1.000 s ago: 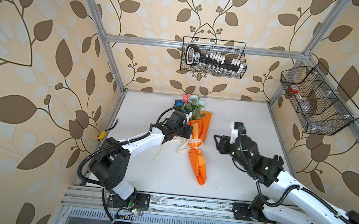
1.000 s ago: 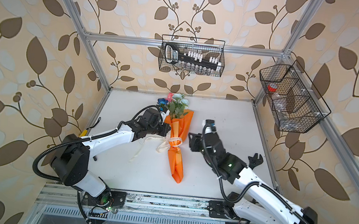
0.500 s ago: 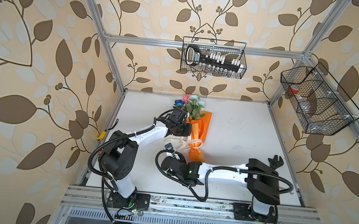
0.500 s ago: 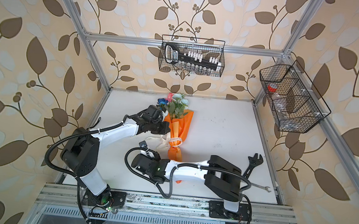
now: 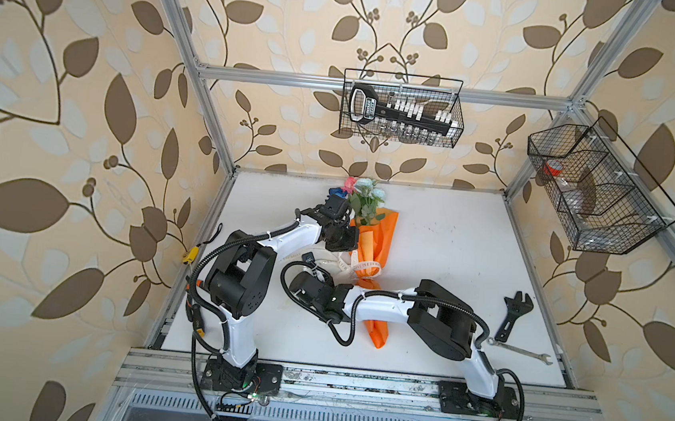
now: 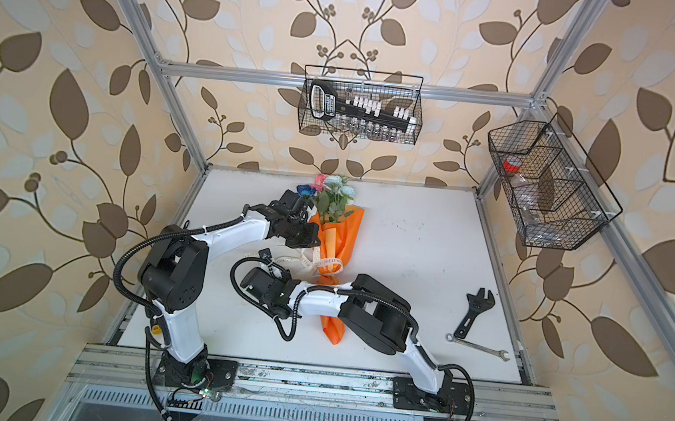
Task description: Tie the bouquet of fake flowers
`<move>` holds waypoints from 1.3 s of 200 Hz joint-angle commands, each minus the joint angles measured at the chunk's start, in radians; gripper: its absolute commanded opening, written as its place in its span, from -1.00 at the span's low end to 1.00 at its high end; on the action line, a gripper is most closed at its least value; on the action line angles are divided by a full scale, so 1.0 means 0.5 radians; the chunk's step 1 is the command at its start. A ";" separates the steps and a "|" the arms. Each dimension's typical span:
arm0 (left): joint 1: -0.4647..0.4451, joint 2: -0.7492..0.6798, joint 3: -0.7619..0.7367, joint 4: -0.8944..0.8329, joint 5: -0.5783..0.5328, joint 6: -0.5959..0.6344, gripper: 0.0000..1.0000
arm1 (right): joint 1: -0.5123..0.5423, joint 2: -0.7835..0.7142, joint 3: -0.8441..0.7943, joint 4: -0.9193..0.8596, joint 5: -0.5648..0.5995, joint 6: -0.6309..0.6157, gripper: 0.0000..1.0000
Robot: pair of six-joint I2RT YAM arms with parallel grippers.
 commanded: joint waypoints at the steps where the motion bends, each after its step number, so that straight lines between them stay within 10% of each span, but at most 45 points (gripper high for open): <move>1: 0.007 -0.011 0.097 -0.121 0.057 0.101 -1.00 | -0.018 0.097 0.101 0.060 -0.050 -0.023 0.26; 80: 0.018 0.087 0.281 -0.355 0.081 0.310 -1.00 | -0.081 0.356 0.344 -0.116 -0.072 -0.001 0.16; 137: 0.018 0.054 0.240 -0.308 0.092 0.299 -1.00 | -0.038 0.231 0.235 -0.229 -0.210 -0.057 -1.00; 260: 0.018 -0.337 -0.218 0.163 0.028 0.183 -1.00 | -0.068 -1.123 -0.661 -0.400 -0.055 -0.083 -1.00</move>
